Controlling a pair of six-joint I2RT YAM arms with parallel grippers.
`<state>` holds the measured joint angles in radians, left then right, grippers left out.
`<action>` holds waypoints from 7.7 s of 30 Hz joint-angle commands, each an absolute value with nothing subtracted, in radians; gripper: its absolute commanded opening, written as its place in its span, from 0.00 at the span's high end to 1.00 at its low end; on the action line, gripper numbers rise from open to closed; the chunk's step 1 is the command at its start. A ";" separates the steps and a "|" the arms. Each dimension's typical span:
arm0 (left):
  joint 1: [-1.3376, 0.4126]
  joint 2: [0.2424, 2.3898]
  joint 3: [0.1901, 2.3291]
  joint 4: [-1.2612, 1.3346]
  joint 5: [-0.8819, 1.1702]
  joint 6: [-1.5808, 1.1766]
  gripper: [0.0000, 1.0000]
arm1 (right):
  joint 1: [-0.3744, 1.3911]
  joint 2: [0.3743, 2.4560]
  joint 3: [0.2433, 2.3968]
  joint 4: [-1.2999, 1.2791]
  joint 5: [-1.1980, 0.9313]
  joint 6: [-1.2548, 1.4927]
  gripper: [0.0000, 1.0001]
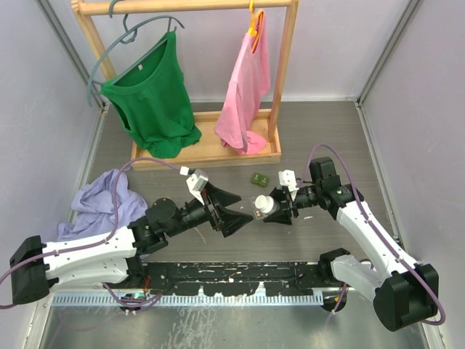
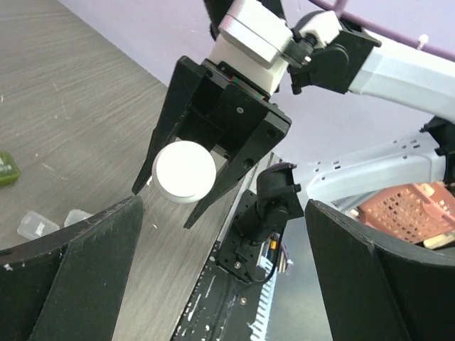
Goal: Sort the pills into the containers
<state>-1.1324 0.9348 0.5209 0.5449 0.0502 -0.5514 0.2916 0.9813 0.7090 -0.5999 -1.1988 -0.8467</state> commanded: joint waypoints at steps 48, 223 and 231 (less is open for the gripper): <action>-1.210 1.262 0.825 0.282 -0.334 -1.078 0.45 | 0.295 0.960 0.741 -0.580 -1.094 -0.878 0.84; -1.084 1.370 0.569 1.013 0.262 -0.477 0.73 | 0.303 1.016 0.734 -0.551 -1.248 -0.782 0.85; -1.083 1.224 0.538 0.869 0.102 -0.529 0.16 | 0.302 1.007 0.735 -0.560 -1.223 -0.801 0.85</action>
<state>-1.0763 1.3220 0.5423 0.9058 0.1646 -0.5125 0.2977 1.0233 0.7013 -0.6037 -1.1847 -0.7868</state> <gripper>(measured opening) 0.749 0.588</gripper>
